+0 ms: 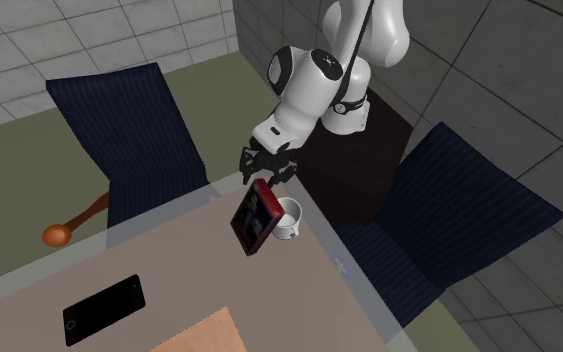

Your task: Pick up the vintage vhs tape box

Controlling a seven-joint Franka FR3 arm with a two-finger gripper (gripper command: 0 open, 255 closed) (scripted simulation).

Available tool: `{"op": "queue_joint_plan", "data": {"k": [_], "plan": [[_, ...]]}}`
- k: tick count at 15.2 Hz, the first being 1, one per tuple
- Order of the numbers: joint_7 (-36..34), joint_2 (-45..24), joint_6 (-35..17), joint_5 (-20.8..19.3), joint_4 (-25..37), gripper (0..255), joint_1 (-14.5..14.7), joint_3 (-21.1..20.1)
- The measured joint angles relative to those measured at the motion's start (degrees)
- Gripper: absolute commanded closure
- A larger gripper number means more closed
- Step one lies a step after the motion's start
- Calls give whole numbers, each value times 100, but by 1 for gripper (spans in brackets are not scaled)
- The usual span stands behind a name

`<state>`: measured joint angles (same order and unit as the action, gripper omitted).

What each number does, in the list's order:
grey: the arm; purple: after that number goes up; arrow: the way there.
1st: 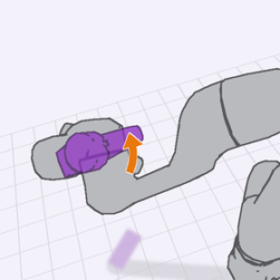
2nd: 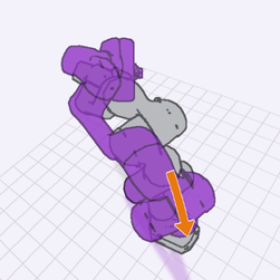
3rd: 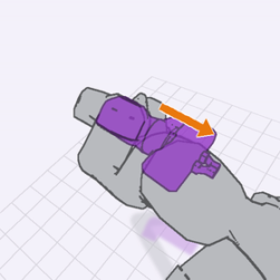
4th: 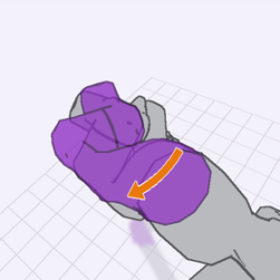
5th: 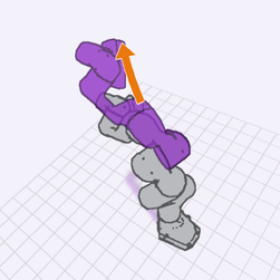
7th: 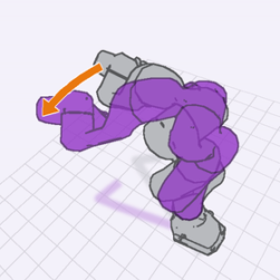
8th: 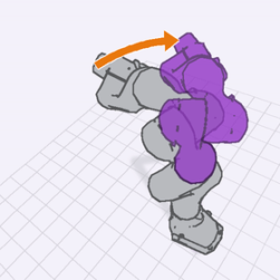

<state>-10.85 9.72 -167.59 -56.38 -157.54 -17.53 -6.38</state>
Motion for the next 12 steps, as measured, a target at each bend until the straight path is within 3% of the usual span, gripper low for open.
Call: {"op": "queue_joint_plan", "data": {"k": [9,12], "plan": [[-48,-16,-12,-44,28,255,-10,-19],[393,191,119,444,-46,255,170,87]]}}
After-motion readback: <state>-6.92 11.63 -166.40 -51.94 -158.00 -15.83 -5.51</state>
